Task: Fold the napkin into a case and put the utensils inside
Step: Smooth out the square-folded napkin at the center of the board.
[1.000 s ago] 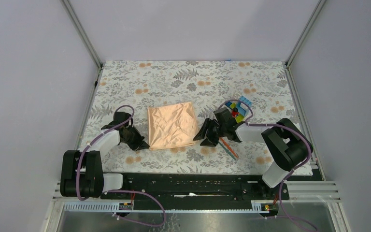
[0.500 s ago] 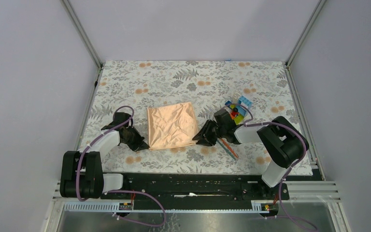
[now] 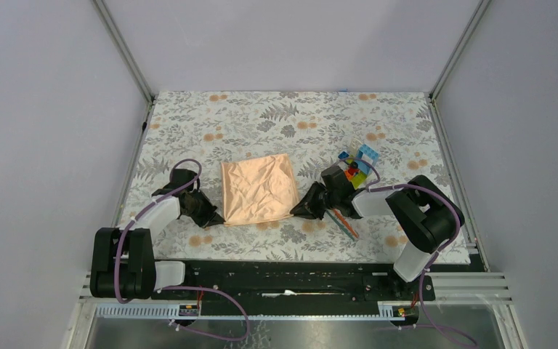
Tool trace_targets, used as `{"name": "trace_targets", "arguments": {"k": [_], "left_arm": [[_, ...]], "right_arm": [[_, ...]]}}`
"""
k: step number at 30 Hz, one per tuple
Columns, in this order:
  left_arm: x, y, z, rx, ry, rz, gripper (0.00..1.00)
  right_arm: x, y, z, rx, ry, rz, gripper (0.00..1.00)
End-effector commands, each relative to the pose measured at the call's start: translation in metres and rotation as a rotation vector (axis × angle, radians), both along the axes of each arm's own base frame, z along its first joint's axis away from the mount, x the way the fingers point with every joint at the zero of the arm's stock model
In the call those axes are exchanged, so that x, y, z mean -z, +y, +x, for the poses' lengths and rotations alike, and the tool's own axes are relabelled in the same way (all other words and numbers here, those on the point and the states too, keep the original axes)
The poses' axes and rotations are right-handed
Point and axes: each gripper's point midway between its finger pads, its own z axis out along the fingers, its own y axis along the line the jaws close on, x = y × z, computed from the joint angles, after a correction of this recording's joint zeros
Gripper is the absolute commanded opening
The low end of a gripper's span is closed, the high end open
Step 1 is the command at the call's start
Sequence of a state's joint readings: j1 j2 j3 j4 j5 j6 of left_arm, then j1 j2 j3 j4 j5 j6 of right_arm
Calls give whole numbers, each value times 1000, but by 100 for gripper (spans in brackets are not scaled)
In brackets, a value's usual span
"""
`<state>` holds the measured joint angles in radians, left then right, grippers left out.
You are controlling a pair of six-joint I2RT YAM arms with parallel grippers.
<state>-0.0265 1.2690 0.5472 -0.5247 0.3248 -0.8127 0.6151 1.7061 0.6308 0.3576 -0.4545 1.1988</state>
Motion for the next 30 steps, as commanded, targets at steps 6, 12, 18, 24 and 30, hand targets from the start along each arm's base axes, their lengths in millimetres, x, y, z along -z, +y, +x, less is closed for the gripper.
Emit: {"name": "trace_targets", "arguments": {"k": [6, 12, 18, 24, 30], "left_arm": [[-15, -7, 8, 32, -71, -32, 0], [-30, -15, 16, 51, -121, -87, 0], [-37, -18, 20, 53, -142, -105, 0], [-27, -18, 18, 52, -132, -100, 0], [-11, -15, 13, 48, -99, -83, 0]], "right_arm": [[-14, 6, 7, -16, -60, 3, 6], [-30, 4, 19, -58, -159, -42, 0], [-39, 7, 30, -112, -220, -76, 0], [-29, 8, 36, -138, -224, -93, 0], [-21, 4, 36, -150, -227, -118, 0]]}}
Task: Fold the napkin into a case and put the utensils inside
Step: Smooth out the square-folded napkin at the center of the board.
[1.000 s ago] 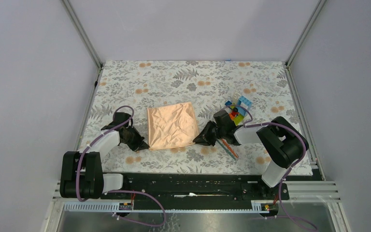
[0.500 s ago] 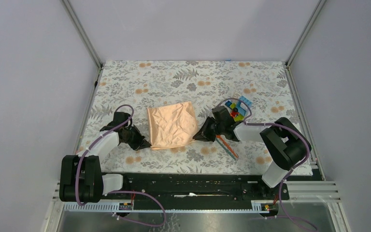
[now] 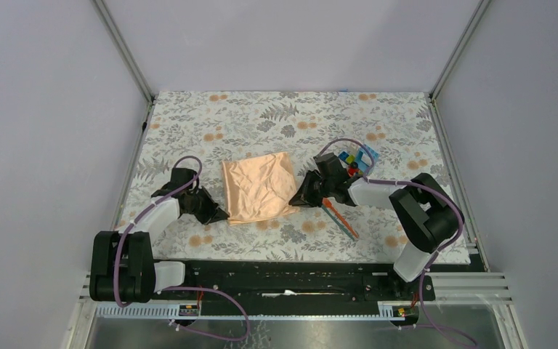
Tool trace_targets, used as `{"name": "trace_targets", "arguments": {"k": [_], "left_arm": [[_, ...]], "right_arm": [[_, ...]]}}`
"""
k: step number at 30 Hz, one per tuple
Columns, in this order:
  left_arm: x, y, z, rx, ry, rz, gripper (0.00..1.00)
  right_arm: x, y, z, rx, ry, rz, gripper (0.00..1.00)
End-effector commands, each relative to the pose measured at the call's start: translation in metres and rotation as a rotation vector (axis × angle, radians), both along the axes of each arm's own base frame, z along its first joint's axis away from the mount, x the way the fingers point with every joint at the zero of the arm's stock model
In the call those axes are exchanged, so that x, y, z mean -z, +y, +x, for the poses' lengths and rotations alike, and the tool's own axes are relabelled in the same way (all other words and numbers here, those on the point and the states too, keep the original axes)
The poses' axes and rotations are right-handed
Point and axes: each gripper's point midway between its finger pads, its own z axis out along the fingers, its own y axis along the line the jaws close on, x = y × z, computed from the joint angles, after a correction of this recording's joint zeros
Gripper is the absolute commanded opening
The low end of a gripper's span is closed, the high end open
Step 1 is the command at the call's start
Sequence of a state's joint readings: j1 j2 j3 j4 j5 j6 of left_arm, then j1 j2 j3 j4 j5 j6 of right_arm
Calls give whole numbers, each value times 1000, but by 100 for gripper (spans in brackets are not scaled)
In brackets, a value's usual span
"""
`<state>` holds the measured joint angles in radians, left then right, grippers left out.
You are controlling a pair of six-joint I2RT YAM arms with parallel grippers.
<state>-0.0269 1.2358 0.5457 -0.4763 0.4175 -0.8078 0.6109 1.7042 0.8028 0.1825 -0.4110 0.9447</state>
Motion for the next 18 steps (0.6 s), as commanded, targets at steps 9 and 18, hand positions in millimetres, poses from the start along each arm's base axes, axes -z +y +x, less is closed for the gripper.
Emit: {"name": "trace_targets", "arguments": {"k": [9, 18], "left_arm": [[3, 4, 9, -8, -48, 33, 0], [5, 3, 4, -4, -33, 23, 0]], "right_arm": [[8, -11, 10, -39, -82, -93, 0], [14, -16, 11, -49, -82, -130, 0]]}}
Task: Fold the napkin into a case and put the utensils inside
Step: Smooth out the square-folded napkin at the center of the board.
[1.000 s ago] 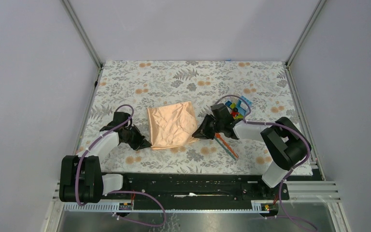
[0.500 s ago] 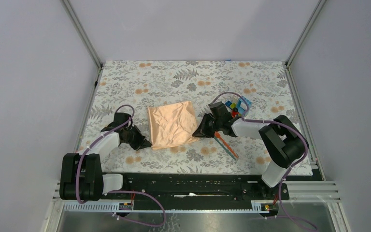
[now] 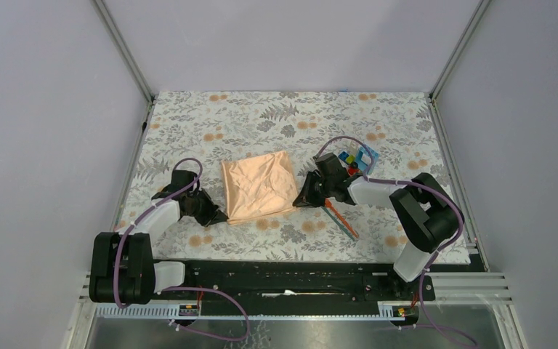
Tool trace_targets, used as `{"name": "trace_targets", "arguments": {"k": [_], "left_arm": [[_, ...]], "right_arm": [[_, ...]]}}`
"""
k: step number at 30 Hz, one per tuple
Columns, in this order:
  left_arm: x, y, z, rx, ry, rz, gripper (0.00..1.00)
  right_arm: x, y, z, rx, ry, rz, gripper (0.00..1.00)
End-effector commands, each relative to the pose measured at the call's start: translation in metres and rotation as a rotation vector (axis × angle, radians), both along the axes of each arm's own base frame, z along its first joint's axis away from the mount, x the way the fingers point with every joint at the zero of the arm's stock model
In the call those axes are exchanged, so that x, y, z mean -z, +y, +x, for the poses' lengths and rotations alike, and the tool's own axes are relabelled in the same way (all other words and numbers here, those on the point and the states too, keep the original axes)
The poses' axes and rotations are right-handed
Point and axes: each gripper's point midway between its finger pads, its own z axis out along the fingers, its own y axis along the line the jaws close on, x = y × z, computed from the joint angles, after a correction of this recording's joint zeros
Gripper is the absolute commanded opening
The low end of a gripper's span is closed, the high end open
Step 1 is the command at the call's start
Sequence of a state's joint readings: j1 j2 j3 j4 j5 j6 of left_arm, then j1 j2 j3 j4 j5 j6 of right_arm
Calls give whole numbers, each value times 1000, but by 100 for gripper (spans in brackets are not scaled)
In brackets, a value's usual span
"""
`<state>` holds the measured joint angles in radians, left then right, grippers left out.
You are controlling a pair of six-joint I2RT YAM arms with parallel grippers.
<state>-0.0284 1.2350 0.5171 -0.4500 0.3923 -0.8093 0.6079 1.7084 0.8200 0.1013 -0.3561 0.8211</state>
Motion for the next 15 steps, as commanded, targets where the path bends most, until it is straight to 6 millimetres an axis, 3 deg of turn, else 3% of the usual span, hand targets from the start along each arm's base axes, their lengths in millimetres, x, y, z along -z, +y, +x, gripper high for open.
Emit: {"name": "trace_targets", "arguments": {"k": [1, 3, 5, 9, 12, 15], "left_arm": [[-2, 0, 6, 3, -28, 6, 1], [-2, 2, 4, -8, -25, 16, 8], [-8, 4, 6, -19, -36, 25, 28], [-34, 3, 9, -4, -77, 26, 43], [-60, 1, 12, 20, -145, 18, 45], [-77, -14, 17, 48, -207, -82, 33]], "right_arm": [[2, -1, 9, -3, -30, -21, 0], [4, -1, 9, -6, -29, -22, 4], [4, -2, 9, -11, -34, -29, 13], [-5, -12, 7, -63, -56, -102, 33], [-24, -25, 7, -114, -129, -169, 45], [-42, -25, 6, -192, -179, -182, 47]]}}
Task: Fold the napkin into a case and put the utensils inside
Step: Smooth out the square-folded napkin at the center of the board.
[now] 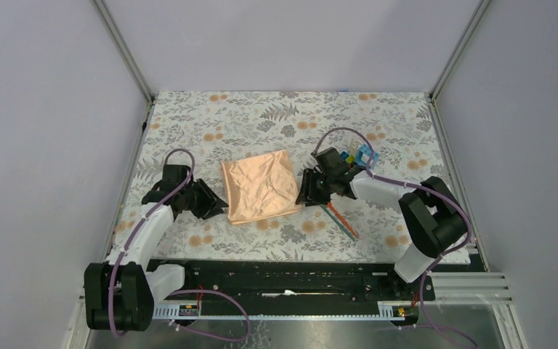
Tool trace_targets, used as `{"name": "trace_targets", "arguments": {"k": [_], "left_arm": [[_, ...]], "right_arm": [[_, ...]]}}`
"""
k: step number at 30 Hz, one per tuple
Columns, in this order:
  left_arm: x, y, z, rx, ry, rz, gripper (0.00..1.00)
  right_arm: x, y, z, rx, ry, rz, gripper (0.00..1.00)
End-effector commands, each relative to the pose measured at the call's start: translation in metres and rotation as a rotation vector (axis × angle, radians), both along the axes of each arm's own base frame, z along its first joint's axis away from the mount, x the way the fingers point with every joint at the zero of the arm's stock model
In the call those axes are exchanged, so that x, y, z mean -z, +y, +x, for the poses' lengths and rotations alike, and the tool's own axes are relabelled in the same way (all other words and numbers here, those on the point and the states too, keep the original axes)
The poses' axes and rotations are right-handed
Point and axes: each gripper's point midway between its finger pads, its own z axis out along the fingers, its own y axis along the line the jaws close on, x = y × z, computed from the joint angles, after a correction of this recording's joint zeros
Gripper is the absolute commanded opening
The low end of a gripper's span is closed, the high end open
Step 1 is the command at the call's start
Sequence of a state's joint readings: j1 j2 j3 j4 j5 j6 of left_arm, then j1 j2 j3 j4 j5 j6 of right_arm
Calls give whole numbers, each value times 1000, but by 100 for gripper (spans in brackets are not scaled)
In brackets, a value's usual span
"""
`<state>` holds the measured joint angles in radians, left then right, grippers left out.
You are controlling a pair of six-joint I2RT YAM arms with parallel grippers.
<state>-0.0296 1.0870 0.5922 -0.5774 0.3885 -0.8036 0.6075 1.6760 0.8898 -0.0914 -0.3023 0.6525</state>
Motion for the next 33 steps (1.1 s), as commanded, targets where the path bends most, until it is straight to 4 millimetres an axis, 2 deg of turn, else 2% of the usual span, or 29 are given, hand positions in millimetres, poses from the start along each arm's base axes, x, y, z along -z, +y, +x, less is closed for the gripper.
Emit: {"name": "trace_targets", "arguments": {"k": [1, 4, 6, 8, 14, 16, 18, 21, 23, 28, 31, 33], "left_arm": [[-34, -20, 14, 60, -112, -117, 27], [-26, -33, 19, 94, -103, -180, 11], [-16, -34, 21, 96, -88, -183, 6], [-3, -35, 20, 94, -71, -183, 4], [42, -23, 12, 60, 20, -108, 0], [51, -17, 8, 40, 38, -71, 0], [55, -16, 4, 31, 51, -65, 0], [58, -17, -1, 30, 51, -74, 0], [55, -20, 0, 39, 39, -92, 0], [30, -28, 10, 65, -35, -147, 16], [22, -28, 12, 59, -60, -148, 17], [25, -26, 12, 52, -59, -138, 16]], "right_arm": [[-42, -1, 9, -129, -123, -21, 47], [-50, 28, 7, -196, -90, 120, 46], [-52, 49, 3, -241, -35, 236, 43], [-46, 62, 4, -250, -14, 317, 40], [3, 59, 0, -243, 29, 291, 37], [9, 56, 2, -246, 21, 265, 36], [-1, 58, 9, -256, -24, 247, 38], [-29, 72, 24, -281, -102, 262, 43], [-45, 91, 31, -314, -121, 308, 46], [-80, 155, 37, -396, -110, 497, 59], [-89, 183, 41, -415, -82, 602, 68], [-83, 199, 44, -418, -58, 637, 71]]}}
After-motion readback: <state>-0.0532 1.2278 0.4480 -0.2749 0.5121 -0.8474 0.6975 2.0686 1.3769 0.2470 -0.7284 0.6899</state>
